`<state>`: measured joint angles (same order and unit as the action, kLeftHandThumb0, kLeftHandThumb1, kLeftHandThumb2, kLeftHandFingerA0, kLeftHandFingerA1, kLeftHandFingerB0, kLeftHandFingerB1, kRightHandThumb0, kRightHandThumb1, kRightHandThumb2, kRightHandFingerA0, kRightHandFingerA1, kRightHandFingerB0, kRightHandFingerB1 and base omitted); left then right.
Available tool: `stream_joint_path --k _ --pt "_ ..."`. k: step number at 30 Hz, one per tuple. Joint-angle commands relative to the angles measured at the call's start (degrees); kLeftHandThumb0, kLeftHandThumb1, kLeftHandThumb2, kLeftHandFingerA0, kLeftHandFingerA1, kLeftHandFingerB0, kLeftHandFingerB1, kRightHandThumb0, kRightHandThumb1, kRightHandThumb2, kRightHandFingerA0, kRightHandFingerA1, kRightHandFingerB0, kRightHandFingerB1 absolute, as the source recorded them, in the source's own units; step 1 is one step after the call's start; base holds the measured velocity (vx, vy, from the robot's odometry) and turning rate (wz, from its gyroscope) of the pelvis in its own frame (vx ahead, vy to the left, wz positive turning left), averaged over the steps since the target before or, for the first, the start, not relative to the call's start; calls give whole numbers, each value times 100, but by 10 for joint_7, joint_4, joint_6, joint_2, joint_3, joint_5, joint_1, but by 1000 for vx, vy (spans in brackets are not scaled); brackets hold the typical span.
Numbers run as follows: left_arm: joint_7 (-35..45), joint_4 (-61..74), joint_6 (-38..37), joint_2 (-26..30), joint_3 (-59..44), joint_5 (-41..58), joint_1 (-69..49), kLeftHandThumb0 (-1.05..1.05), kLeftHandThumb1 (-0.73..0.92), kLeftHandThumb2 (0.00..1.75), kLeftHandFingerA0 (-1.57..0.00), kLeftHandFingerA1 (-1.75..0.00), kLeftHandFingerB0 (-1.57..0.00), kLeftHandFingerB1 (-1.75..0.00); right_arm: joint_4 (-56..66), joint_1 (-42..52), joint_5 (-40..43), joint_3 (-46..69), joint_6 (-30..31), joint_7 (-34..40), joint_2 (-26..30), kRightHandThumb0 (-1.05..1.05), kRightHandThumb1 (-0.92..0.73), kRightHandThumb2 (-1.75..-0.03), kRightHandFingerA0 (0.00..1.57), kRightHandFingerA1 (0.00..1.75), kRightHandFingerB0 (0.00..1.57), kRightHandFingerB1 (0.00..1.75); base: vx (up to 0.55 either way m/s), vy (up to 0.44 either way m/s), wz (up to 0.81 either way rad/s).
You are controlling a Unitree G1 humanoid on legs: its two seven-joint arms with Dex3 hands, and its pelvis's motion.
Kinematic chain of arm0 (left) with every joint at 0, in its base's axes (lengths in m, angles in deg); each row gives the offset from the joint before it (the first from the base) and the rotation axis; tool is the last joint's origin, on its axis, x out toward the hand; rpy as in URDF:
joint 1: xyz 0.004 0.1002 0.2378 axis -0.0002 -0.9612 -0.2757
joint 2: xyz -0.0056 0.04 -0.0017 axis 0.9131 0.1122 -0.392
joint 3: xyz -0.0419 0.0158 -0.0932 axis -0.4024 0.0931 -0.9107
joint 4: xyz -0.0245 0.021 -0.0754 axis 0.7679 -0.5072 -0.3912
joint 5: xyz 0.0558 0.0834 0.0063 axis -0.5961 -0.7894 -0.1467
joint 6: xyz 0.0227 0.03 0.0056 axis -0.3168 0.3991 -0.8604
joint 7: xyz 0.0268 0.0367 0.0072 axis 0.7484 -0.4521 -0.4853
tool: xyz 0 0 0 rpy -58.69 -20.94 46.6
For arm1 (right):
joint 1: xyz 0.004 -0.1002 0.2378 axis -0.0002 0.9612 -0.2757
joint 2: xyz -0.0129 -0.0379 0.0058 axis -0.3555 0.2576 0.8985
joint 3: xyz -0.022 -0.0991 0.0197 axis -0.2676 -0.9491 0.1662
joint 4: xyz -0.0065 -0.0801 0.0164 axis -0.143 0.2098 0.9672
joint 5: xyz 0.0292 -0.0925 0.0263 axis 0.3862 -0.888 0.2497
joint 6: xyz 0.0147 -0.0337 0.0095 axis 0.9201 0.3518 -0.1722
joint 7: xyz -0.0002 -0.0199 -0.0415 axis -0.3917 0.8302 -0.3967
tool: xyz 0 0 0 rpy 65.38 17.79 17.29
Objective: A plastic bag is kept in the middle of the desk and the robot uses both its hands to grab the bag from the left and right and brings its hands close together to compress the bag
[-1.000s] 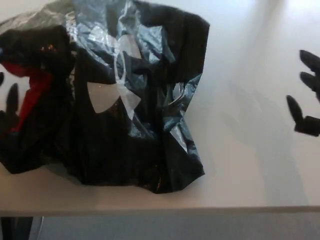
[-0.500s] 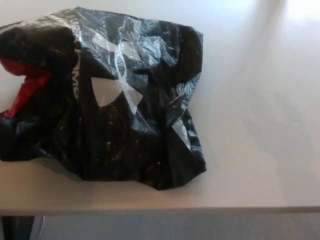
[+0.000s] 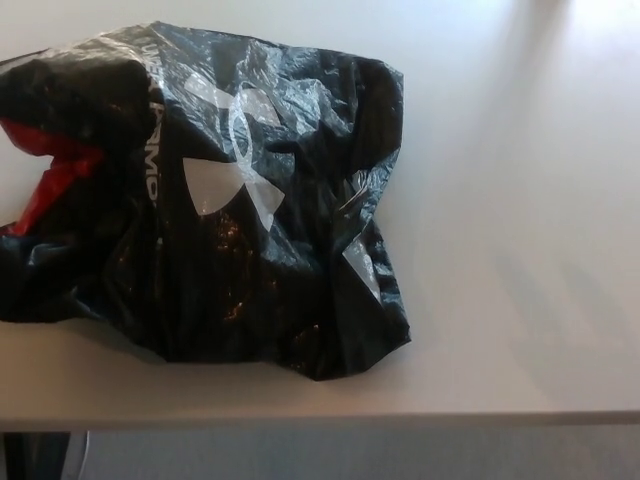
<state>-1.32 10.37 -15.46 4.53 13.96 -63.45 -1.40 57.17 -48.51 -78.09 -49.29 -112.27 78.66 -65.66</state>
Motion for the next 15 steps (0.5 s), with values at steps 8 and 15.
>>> stream_joint_path --k 8,15 --pt "57 -237 -102 -113 34 0 -108 -70 92 67 -17 -35 -13 -27 -255 111 42 -38 -104 -55 -67 -36 -62 -116 4 48 0 46 0 0 0" --pt "98 -409 -107 -95 36 18 -92 -80 75 106 -5 -43 -6 -38 -412 107 20 -83 -147 -82 -69 -35 -60 -115 0 48 0 47 0 0 0"
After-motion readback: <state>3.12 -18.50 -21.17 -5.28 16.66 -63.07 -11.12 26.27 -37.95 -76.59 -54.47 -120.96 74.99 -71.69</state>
